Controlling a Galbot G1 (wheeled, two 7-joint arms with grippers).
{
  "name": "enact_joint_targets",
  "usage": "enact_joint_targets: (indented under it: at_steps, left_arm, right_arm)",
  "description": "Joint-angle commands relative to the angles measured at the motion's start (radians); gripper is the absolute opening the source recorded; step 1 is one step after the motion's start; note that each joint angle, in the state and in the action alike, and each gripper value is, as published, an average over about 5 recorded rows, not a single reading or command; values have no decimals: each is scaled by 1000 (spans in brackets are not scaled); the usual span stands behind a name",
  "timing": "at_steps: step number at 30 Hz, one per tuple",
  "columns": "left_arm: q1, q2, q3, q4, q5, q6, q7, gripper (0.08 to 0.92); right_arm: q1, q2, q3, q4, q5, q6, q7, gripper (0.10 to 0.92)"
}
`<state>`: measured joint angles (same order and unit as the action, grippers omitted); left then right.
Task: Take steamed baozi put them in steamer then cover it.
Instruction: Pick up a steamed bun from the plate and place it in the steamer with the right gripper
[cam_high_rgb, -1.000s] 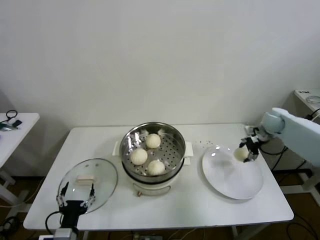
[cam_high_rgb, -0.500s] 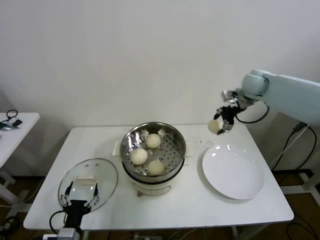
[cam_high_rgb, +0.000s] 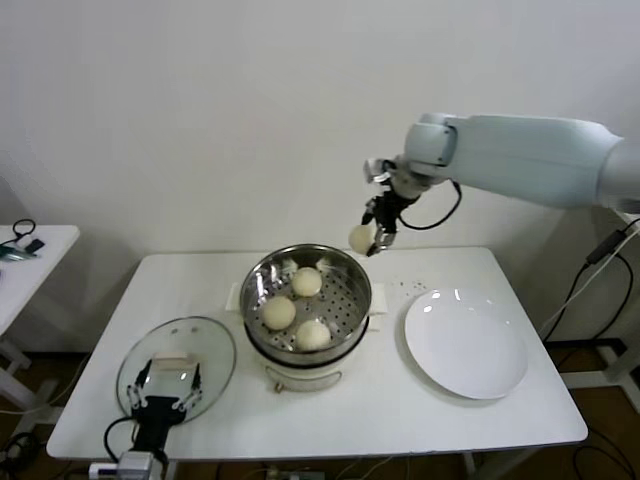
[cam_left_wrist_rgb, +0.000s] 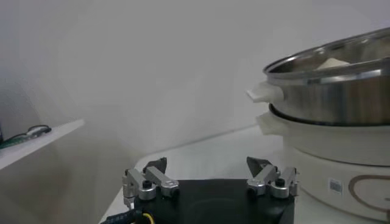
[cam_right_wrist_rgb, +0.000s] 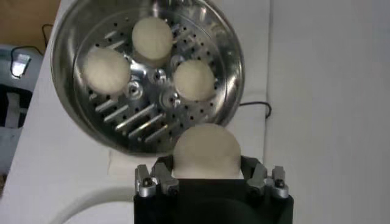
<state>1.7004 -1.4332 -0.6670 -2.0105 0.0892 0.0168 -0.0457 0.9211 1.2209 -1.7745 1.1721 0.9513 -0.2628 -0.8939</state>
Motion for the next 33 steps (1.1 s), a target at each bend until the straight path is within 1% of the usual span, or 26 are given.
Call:
enact_joint_targets:
  at_steps: [1, 17, 33]
  left_arm:
    - [-8, 5, -1, 5, -11, 0, 1, 823]
    - [-24, 14, -19, 23, -28, 1, 2, 823]
    - [-29, 16, -20, 25, -27, 6, 2, 823]
  right_arm:
    - [-35, 146, -42, 24, 67, -46, 55, 704]
    - [-173, 139, -43, 25, -26, -71, 84, 712]
    - [-200, 129, -30, 16, -64, -77, 78, 723]
